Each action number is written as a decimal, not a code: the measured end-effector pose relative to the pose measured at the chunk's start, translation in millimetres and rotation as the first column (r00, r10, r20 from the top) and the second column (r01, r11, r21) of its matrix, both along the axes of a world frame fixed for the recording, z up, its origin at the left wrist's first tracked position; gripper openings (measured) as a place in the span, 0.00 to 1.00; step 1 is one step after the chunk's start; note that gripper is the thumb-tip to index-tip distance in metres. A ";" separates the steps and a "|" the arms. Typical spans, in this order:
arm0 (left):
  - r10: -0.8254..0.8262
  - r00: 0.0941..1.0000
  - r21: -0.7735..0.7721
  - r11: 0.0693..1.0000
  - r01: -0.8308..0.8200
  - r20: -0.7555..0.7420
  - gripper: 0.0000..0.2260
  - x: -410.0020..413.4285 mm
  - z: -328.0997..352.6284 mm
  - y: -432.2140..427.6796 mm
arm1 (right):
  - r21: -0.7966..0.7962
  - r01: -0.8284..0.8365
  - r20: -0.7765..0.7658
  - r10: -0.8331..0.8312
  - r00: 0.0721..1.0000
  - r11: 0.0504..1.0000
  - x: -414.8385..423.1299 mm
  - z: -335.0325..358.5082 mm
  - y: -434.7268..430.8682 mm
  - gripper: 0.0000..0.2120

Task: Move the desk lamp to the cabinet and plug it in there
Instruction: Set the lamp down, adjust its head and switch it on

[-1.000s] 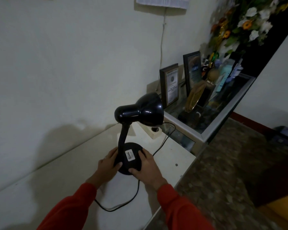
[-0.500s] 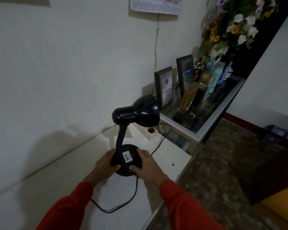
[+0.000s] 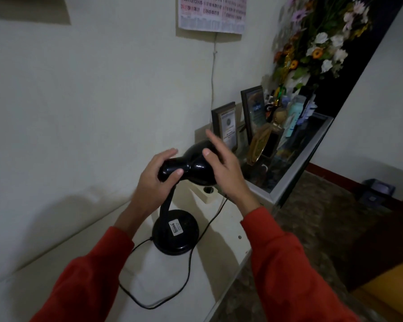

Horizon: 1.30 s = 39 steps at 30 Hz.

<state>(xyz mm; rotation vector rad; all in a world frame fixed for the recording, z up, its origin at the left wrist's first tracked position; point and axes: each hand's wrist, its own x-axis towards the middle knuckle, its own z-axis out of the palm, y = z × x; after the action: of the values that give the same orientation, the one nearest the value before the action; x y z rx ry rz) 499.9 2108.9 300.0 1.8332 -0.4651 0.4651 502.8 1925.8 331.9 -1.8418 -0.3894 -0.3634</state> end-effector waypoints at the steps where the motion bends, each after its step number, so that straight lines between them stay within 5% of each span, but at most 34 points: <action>1: 0.016 0.999 0.037 0.999 -0.018 0.039 0.17 0.5 -0.3 0.4 | -0.028 0.003 0.006 -0.003 1.000 1.000 1.7 -2.2 1.2 0.22; 15: -0.058 0.997 0.194 0.980 0.049 0.041 0.14 12.0 0.9 -5.3 | 0.050 0.115 -0.022 -0.114 0.993 0.992 4.8 -24.6 -8.9 0.20; 19: -0.078 0.996 0.132 0.989 0.072 0.041 0.17 6.7 0.3 0.2 | 0.290 0.135 -0.041 -0.129 0.991 0.948 8.3 -38.9 -7.9 0.23; 22: -0.080 0.996 0.089 0.993 0.082 -0.024 0.22 4.6 -2.3 1.0 | 0.411 0.318 -0.146 -0.282 0.948 0.854 4.8 -69.5 -5.8 0.17; 25: -0.062 0.994 0.043 0.997 0.066 -0.094 0.27 4.2 -6.3 -1.0 | 0.163 0.435 -0.299 -0.376 0.877 0.886 -9.2 -118.8 -5.4 0.11; 29: -0.054 0.993 0.025 0.998 0.057 -0.108 0.29 4.0 -11.4 -1.9 | -0.285 0.114 -0.389 -0.224 0.893 0.952 -32.8 -172.0 2.8 0.12; 33: -0.050 0.994 0.034 0.998 0.053 -0.094 0.27 4.0 -14.5 -2.7 | -0.609 -0.097 -0.328 -0.138 0.935 0.787 -41.5 -191.2 15.0 0.23; 39: -0.018 0.998 0.057 0.998 0.022 -0.065 0.22 3.7 -14.4 -4.4 | -0.825 -0.121 -0.244 -0.154 0.958 0.551 -34.0 -194.6 15.8 0.29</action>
<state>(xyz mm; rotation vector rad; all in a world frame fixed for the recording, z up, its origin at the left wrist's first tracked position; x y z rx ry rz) 503.6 2104.5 285.6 1.8916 -0.4567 0.3811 468.8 1941.6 137.3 -2.8138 -0.3648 0.1519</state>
